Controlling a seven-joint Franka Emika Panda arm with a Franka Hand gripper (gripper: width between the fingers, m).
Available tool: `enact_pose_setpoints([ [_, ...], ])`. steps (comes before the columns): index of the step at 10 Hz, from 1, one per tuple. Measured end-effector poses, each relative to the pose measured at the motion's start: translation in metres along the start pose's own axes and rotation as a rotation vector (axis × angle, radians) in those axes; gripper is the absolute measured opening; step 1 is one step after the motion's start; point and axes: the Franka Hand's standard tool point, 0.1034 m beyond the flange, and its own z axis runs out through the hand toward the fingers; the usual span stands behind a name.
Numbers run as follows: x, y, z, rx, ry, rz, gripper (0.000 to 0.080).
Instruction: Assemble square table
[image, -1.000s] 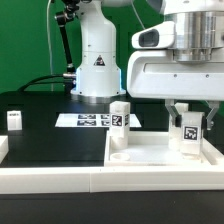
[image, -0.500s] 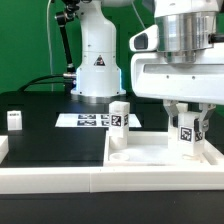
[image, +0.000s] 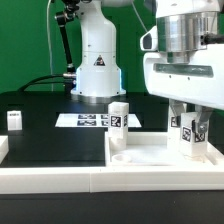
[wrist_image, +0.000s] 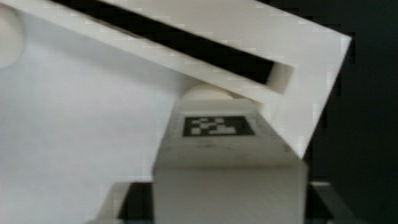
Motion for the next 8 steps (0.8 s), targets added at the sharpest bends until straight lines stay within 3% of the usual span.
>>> enact_pose_setpoints([
  [8, -0.0029, 0.0002, 0.001, -0.001, -0.006, 0.442, 0.029],
])
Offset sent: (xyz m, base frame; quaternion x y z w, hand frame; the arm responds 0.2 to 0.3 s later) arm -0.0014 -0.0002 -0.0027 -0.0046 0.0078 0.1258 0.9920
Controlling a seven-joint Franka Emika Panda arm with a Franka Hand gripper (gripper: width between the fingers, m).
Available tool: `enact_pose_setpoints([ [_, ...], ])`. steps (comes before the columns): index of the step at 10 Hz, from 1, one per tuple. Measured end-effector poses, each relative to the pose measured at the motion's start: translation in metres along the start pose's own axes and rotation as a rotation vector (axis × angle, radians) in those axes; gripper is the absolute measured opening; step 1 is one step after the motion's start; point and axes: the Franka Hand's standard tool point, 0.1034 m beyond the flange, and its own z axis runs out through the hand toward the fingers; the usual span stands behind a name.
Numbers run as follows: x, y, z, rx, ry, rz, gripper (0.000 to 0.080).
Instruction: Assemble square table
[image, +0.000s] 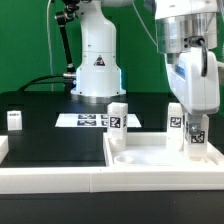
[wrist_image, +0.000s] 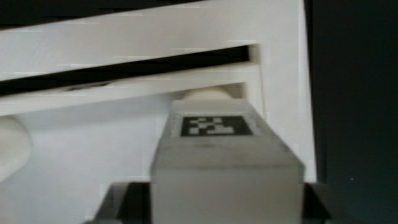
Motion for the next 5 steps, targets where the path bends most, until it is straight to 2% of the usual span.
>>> enact_pose_setpoints([
  [4, -0.0015, 0.0006, 0.0003, 0.0, 0.0, 0.056, 0.029],
  [5, -0.0015, 0.0006, 0.0003, 0.0, 0.0, 0.05, 0.0451],
])
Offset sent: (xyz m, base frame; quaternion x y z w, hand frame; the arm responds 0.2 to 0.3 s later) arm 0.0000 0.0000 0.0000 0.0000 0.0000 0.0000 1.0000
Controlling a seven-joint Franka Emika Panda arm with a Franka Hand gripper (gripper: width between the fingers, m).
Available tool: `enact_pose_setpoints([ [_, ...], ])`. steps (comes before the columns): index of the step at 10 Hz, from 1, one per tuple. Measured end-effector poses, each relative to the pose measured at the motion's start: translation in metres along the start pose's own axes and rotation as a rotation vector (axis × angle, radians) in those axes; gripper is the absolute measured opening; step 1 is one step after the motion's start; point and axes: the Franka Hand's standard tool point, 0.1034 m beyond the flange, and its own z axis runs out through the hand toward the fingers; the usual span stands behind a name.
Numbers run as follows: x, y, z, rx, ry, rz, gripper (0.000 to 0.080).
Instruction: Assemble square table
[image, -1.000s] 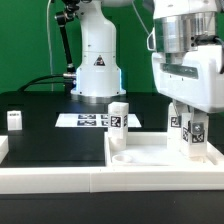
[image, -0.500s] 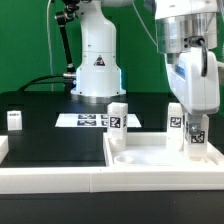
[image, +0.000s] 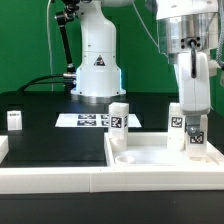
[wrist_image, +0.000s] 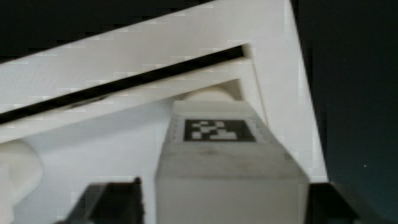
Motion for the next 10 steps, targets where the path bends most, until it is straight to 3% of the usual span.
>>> enact_pose_setpoints([
  [1, 0.0, 0.0, 0.0, 0.0, 0.0, -0.041, 0.0576],
  [2, -0.0008, 0.0005, 0.0001, -0.002, 0.0, -0.046, 0.0576],
  [3, -0.0025, 0.0014, 0.0005, -0.003, 0.001, -0.118, 0.0636],
  [8, -0.0058, 0.0035, 0.0009, -0.008, 0.001, -0.474, 0.0649],
  [10, -0.0076, 0.0038, 0.0005, -0.015, 0.023, -0.733, 0.0649],
])
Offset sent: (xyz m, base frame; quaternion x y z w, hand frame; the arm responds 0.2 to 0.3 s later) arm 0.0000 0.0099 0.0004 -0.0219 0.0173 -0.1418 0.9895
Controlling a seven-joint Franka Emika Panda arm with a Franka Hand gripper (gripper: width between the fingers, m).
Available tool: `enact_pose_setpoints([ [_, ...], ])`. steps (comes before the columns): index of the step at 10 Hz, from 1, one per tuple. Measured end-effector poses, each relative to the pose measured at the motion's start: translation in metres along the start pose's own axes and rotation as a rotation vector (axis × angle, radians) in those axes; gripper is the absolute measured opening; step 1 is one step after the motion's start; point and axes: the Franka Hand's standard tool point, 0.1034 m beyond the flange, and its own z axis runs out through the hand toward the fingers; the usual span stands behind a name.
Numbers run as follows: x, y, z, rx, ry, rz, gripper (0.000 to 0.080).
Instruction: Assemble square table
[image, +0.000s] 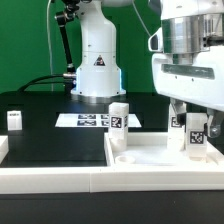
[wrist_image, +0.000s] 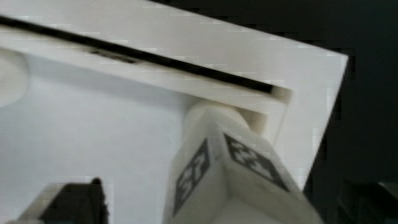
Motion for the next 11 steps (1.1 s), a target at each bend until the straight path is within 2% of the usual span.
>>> enact_pose_setpoints([
  [6, -0.0002, -0.0019, -0.002, -0.004, 0.015, -0.463, 0.0649],
  [10, 0.0023, -0.0025, -0.0039, -0.027, 0.03, -0.72, 0.0649],
  [11, 0.0039, -0.0027, -0.006, -0.042, 0.025, -0.813, 0.0649],
])
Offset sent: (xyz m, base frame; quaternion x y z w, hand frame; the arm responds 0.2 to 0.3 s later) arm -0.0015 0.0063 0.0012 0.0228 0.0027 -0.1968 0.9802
